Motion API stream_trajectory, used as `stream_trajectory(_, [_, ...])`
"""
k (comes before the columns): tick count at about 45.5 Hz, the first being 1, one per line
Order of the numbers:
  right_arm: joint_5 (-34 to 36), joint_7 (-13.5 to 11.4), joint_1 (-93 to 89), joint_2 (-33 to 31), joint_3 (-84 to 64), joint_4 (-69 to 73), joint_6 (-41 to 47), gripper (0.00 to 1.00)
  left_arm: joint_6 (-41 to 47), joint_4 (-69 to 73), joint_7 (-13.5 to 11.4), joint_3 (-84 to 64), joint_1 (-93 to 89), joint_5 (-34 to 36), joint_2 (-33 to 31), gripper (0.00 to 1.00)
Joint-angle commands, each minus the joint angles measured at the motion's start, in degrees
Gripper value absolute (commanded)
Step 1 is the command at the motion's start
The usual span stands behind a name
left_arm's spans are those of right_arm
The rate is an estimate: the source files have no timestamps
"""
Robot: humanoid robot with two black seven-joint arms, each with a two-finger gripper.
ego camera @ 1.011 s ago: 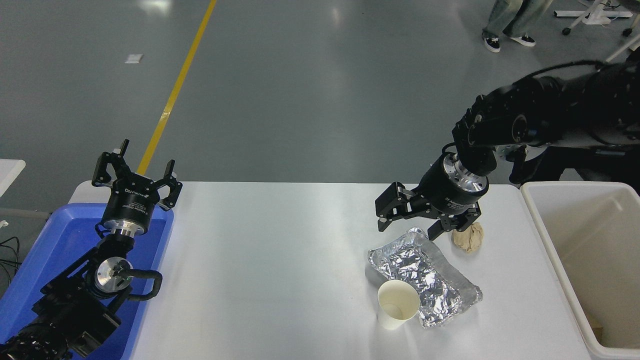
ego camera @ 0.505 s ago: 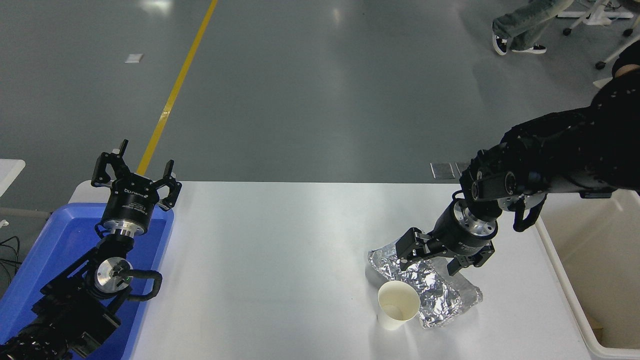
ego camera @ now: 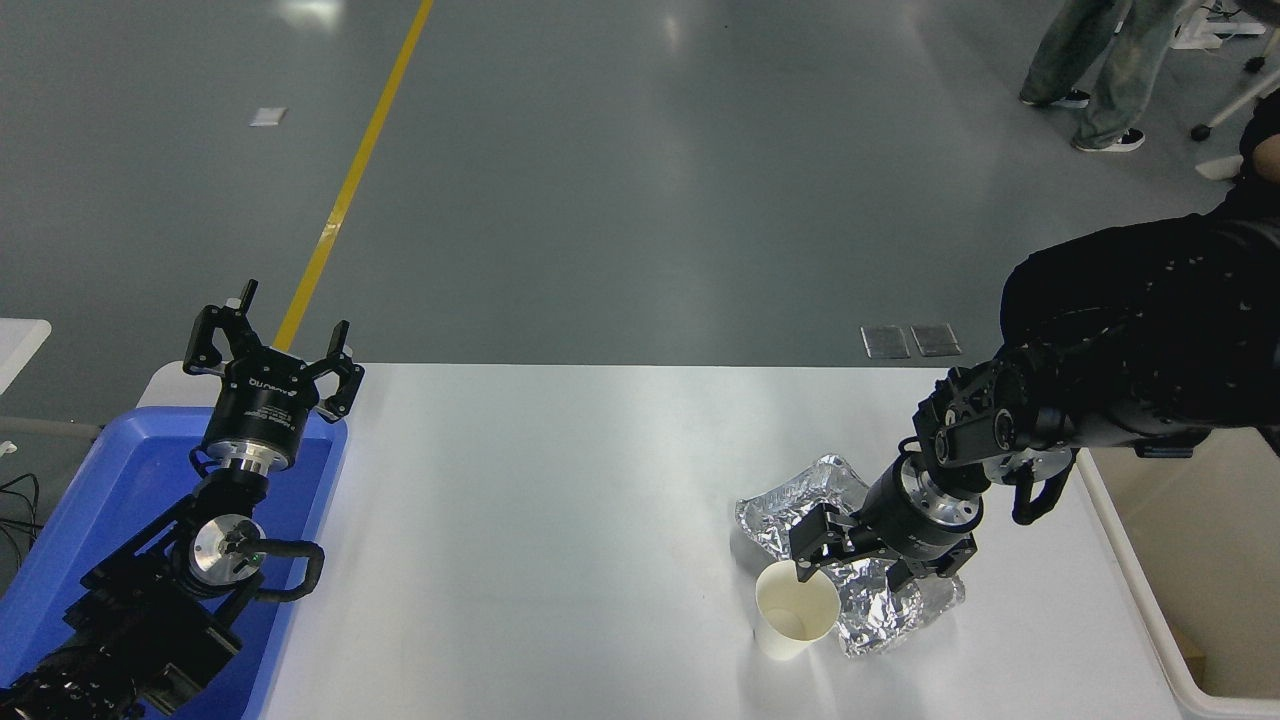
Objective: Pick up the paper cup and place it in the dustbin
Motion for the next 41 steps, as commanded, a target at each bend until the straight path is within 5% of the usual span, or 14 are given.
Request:
stream_trajectory(1, [-0.14,0.18,-3.27,0.0,0.1,-0.9,-2.59,0.99,0.0,0.0,0.0,0.0,0.01,0.01,0.0,0.98])
stream_trajectory(4, [-0.23,0.27,-3.71,0.0,0.1,-1.51,-3.29,0.95,0.0,0.0,-0.09,0.0,0.01,0.01,0.0,0.98])
stream_trajectory(9, [-0.85,0.62,-3.98,0.0,0.1,-2.04,-4.09,0.62,0.0,0.0,0.0,0.0,0.01,0.01,0.0,0.98])
stream_trajectory(18, [-2.43,5.1,-3.71,0.0,0.1,-2.04,-4.09,0.3,0.0,0.0,0.0,0.0,0.01,0.01,0.0,0.98])
stream_trajectory(22, [-3.13,6.94,-3.63,0.0,0.1,-1.95,-4.09,0.02,0.0,0.0,0.0,0.0,0.01,0.01,0.0,0.98])
stream_trajectory(31, [-8.06,10.64,-1.87,0.0,0.1,-1.6,-4.44,0.0,0.0,0.0,0.0,0.0,0.01,0.01,0.0,0.98])
stream_trajectory(41, [-8.06,11.25,0.33,0.0,0.45,-1.16,-4.44,0.0,0.0,0.0,0.0,0.0,0.01,0.01,0.0,0.98])
